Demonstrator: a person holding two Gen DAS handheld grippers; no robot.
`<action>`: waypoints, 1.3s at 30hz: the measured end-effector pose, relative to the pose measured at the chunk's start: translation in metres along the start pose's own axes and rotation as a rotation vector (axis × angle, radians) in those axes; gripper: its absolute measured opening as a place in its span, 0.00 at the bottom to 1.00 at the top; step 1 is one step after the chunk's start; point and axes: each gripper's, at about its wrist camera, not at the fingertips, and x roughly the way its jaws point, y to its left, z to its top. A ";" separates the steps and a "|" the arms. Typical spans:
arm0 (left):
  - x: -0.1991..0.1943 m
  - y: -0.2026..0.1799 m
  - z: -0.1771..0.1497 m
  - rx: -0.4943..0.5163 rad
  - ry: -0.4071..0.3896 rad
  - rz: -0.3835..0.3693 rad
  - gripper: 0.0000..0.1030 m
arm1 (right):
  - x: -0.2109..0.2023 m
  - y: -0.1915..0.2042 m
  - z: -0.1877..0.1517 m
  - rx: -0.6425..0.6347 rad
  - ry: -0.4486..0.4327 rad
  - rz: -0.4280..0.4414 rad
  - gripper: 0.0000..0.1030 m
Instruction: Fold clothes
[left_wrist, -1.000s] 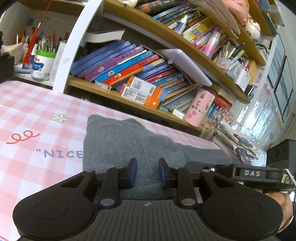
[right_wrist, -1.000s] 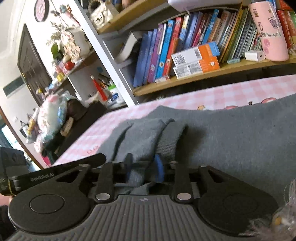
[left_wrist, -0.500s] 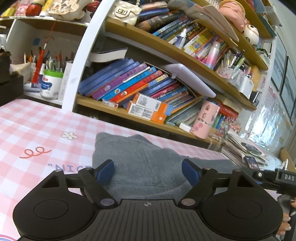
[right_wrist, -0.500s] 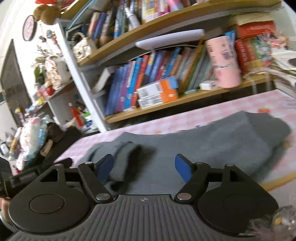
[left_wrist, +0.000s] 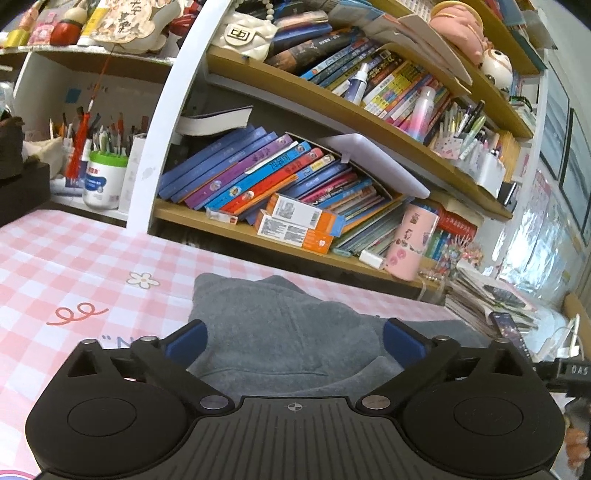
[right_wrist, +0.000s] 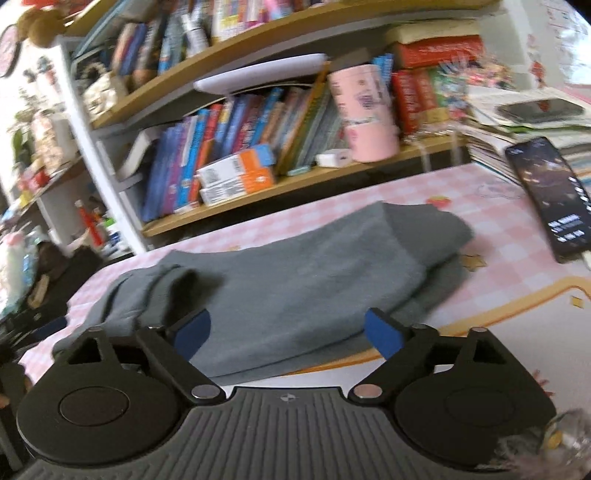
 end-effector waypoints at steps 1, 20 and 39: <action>0.000 0.000 0.000 0.003 0.000 0.004 1.00 | 0.000 -0.004 0.001 0.014 0.003 -0.010 0.90; -0.001 -0.004 0.000 0.032 0.000 0.002 1.00 | 0.037 -0.054 0.023 0.174 0.070 -0.142 0.87; -0.001 -0.005 0.000 0.041 0.001 0.003 1.00 | 0.040 -0.020 0.031 0.002 -0.048 -0.079 0.22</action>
